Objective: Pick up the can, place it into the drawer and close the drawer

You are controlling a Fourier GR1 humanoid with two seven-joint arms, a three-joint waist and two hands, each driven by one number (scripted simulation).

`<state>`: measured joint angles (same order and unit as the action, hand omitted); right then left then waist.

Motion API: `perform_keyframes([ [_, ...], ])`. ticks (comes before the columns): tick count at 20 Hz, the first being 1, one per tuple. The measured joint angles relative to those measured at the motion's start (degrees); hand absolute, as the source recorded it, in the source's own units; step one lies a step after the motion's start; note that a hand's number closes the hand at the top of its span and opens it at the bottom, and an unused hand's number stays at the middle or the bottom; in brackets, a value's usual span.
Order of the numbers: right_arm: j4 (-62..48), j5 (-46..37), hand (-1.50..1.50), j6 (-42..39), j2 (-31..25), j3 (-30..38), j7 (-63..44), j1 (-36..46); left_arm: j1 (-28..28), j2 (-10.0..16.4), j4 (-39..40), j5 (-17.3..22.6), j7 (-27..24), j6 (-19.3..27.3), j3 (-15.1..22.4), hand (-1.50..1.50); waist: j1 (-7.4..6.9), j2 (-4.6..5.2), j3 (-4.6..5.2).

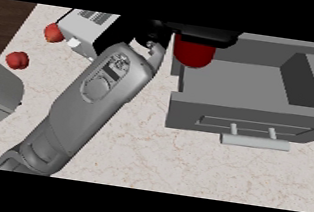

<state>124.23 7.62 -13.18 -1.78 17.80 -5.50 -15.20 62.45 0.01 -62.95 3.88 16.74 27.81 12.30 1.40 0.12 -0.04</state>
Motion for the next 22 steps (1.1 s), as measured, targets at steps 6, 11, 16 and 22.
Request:
perform_keyframes([
  [6,0.9,-0.1,-1.50,-0.4,0.7,-0.3,0.2,-1.4,9.2,0.0,9.4,3.1,-0.4,2.6,0.8,1.50,0.45,0.08,0.00],
  [11,0.7,-0.7,-1.50,-0.3,0.7,-1.1,0.2,-0.9,15.5,0.0,17.7,6.8,-2.6,3.9,1.9,1.50,1.02,0.27,-0.02],
  [16,0.7,-1.4,-1.50,0.6,0.8,-1.9,-0.4,0.4,18.8,0.0,24.9,10.5,-6.2,3.7,3.0,1.50,1.44,0.45,-0.04],
  [22,-0.6,-1.8,-1.50,0.5,0.0,-1.9,-0.7,2.3,20.7,0.0,30.0,15.3,-8.8,5.2,7.4,1.50,2.23,0.61,-0.07],
])
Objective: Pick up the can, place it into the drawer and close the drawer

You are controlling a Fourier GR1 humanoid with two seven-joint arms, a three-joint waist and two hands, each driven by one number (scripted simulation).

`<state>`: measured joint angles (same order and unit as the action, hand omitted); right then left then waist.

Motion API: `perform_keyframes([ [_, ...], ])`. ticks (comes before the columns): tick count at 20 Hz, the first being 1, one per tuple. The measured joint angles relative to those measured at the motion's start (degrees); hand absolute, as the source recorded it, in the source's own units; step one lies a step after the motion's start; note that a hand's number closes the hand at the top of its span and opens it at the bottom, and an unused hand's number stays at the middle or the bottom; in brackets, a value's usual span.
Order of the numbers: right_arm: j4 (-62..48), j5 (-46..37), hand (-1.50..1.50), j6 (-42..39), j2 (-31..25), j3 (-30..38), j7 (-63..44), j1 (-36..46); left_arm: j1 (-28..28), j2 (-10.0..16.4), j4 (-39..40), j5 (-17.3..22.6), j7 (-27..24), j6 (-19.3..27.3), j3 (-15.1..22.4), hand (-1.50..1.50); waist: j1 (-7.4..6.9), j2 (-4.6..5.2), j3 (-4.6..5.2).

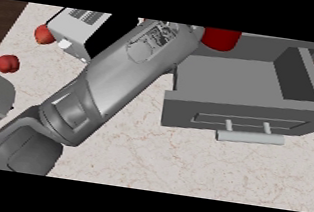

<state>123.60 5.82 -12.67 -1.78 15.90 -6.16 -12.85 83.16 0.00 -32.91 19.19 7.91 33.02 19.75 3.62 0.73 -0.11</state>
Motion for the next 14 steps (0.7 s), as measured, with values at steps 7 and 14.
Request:
perform_keyframes([
  [7,-0.1,0.9,-1.50,0.9,-1.1,0.4,-2.8,3.2,2.4,0.0,5.1,4.4,-1.8,0.9,4.1,1.50,0.89,0.28,-0.03],
  [14,-1.0,-0.9,-1.50,1.2,-0.1,-1.4,-1.9,3.9,1.8,0.0,8.3,6.8,-5.3,3.3,7.9,1.50,2.04,0.61,-0.06],
])
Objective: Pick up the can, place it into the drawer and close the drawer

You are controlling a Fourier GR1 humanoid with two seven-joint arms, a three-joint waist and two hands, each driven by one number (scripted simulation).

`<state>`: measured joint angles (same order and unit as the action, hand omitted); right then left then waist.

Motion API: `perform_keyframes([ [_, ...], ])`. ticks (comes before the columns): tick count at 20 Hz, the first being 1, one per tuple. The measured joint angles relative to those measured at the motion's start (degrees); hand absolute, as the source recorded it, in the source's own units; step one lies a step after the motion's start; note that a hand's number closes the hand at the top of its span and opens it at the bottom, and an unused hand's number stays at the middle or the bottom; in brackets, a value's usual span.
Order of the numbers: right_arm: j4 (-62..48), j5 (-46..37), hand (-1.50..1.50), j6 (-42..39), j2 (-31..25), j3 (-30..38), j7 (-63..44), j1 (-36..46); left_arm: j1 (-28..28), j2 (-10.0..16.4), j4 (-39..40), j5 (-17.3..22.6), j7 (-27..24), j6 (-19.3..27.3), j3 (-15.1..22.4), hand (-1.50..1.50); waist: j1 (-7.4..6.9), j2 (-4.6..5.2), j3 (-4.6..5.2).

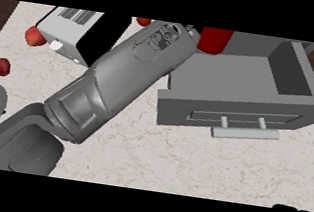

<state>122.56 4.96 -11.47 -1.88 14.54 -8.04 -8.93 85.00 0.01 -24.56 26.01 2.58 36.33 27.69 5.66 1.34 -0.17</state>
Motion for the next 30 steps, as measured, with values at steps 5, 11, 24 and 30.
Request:
perform_keyframes([
  [5,-0.7,-0.4,-1.50,0.4,-0.8,0.1,-0.7,2.0,-1.1,0.0,1.2,1.3,-1.7,0.9,3.3,1.50,0.73,0.25,-0.01],
  [11,-1.4,-0.1,-1.50,0.0,-1.2,0.2,-0.4,2.8,-1.5,0.0,2.7,2.3,-2.9,2.4,6.3,-1.50,1.16,0.31,-0.02],
  [24,-1.0,-0.1,-1.50,-0.3,-1.6,0.1,-0.3,3.0,-3.1,0.0,3.5,5.8,-5.4,7.5,8.8,-1.50,1.80,0.48,0.01],
  [30,2.5,-4.9,-1.50,-0.1,-3.9,-0.4,0.7,3.8,-4.2,0.0,2.8,8.3,-6.8,9.0,8.7,-1.50,1.77,0.46,0.06],
])
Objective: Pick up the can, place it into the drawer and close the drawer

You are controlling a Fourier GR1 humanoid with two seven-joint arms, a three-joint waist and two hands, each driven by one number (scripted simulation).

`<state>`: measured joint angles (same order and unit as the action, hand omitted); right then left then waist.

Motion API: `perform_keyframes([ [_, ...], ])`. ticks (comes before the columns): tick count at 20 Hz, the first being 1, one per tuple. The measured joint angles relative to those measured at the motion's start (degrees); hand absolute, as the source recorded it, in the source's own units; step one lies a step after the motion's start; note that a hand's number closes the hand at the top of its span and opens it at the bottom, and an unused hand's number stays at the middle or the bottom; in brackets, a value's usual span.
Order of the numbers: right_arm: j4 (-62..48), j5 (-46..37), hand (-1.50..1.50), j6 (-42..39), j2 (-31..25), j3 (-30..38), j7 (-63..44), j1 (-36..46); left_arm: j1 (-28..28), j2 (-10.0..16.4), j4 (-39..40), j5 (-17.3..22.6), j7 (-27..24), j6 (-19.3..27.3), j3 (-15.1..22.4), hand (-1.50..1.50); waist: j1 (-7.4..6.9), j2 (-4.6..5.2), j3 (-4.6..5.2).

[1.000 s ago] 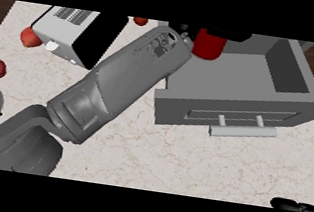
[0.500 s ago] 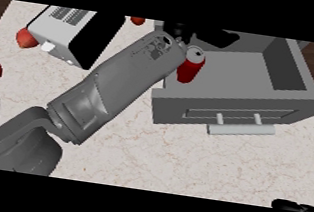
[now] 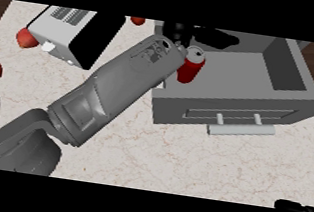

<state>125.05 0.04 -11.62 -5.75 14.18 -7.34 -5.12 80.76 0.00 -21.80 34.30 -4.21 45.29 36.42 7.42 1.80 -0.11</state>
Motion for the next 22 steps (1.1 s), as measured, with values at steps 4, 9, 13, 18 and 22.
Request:
perform_keyframes([
  [4,1.3,-5.5,-1.50,-0.3,-1.8,-1.2,2.6,-0.1,-0.1,0.0,-0.7,2.0,-0.5,-0.1,-0.6,-1.50,-0.70,-0.14,0.02],
  [9,3.2,-11.8,-1.50,-0.7,-3.5,-3.8,4.5,0.2,0.2,0.0,-2.1,4.7,-1.7,0.7,-1.2,-1.50,-1.10,-0.25,0.03],
  [13,2.5,-18.8,-1.50,0.2,-4.9,-5.8,6.3,0.9,0.7,0.0,-2.4,6.0,-3.1,1.2,-1.8,-1.50,-2.33,-0.47,0.04],
  [18,-0.2,-30.3,-1.50,1.7,-7.4,-9.7,6.4,3.6,2.4,0.0,-2.6,6.4,-2.9,2.0,-1.7,-1.50,-4.18,-0.80,0.07],
  [22,-5.3,-39.6,-1.50,3.7,-8.6,-13.4,7.2,6.2,3.0,0.0,-3.1,6.5,-2.0,2.7,-1.4,-1.50,-5.44,-1.03,0.07],
])
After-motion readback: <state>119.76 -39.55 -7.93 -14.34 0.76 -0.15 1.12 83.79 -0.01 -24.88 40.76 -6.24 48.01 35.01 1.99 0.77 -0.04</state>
